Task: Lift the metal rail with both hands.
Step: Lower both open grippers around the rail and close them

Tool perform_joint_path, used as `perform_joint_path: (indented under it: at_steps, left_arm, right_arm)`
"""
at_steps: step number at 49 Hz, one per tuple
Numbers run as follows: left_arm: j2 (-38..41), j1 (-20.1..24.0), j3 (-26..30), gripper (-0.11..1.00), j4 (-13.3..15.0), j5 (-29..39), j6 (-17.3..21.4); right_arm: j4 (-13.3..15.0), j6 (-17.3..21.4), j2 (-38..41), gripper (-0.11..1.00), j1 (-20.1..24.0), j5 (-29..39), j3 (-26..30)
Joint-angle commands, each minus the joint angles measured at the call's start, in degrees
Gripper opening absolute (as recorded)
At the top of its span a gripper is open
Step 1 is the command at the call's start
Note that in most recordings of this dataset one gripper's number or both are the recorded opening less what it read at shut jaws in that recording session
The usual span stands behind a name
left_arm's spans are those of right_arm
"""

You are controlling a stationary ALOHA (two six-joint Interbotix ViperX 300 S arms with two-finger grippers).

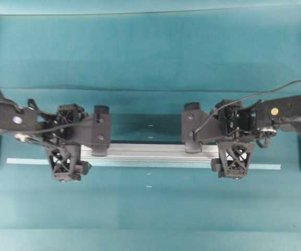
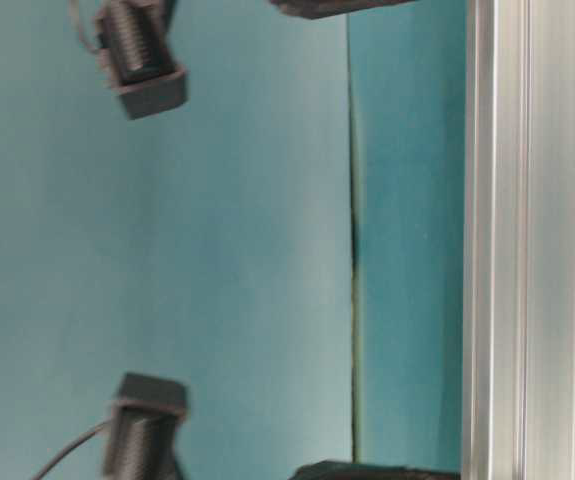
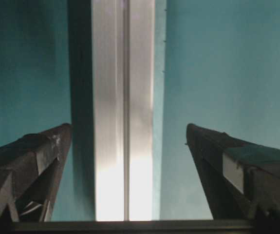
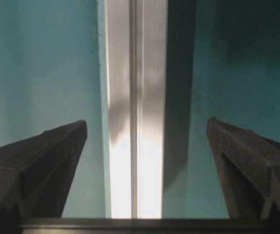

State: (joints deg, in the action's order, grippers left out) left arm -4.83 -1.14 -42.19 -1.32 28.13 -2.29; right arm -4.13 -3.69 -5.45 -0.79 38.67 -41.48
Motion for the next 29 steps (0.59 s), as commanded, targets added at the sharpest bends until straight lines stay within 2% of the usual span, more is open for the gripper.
perform_joint_path:
  at_steps: [1,16,29]
  left_arm:
    - [1.4,0.2,0.3,0.98,-0.3,-1.5,0.1]
    - [4.7,0.3,-0.7,0.98,-0.3,-5.9,0.1]
    - [4.6,0.3,-1.5,0.98,-0.3,-6.2,0.0]
  right_arm:
    - [-0.1,-0.1,1.2,0.99,0.1,-2.0,-0.7]
    - [-0.2,0.1,5.2,0.99,0.2,-5.3,-2.8]
    - [-0.2,0.2,6.3,0.99,0.2,-7.9,-3.1]
